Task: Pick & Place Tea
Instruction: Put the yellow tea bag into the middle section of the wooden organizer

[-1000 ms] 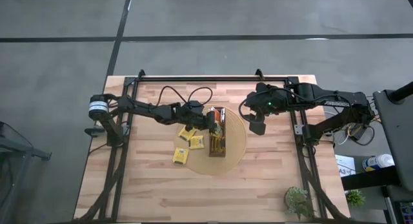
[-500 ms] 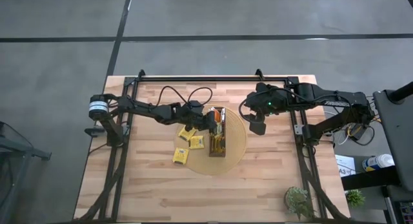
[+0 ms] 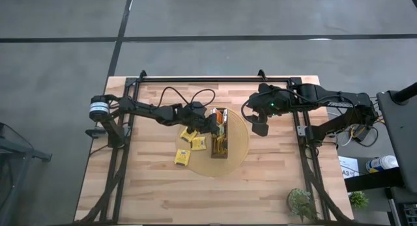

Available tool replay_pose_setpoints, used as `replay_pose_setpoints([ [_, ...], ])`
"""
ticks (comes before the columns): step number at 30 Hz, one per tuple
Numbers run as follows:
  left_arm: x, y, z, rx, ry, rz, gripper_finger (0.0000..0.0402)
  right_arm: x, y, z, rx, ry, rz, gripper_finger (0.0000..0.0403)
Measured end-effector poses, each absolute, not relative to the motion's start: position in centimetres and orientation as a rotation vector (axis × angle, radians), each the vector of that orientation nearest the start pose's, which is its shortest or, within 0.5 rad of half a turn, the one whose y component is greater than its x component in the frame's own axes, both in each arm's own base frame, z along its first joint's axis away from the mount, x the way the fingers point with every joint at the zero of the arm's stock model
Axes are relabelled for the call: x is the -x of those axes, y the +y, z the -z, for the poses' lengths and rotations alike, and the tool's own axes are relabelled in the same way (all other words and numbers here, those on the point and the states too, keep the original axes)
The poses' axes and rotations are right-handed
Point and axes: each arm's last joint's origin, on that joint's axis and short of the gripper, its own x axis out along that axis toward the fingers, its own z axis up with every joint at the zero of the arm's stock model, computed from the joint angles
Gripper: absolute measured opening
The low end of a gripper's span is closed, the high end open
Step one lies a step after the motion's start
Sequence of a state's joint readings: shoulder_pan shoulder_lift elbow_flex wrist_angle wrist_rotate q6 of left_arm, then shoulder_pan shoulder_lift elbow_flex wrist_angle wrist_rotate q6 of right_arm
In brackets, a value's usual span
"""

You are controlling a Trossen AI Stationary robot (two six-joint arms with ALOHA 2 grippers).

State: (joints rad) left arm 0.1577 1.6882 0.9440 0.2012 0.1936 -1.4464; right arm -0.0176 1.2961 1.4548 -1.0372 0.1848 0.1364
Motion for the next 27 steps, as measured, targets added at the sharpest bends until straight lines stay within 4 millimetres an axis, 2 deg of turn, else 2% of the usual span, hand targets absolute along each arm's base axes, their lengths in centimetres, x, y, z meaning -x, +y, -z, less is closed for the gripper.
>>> replay_pose_setpoints([
  [3,-35.06,5.01,-19.42,1.491,0.469,-0.358,0.0088,-24.21,-0.96,-38.15,-0.051,0.862,0.248,0.0219],
  [7,-35.05,5.01,-19.42,1.469,0.473,-0.353,0.0017,-24.21,-0.95,-38.15,-0.049,0.862,0.246,0.0219],
  [8,-35.03,5.01,-19.39,1.468,0.475,-0.356,0.001,-24.21,-0.96,-38.15,-0.049,0.862,0.247,0.0219],
  [27,-34.8,5.64,-19.84,1.508,0.519,-0.302,0.0,-24.22,-0.95,-38.16,-0.053,0.86,0.248,0.0219],
])
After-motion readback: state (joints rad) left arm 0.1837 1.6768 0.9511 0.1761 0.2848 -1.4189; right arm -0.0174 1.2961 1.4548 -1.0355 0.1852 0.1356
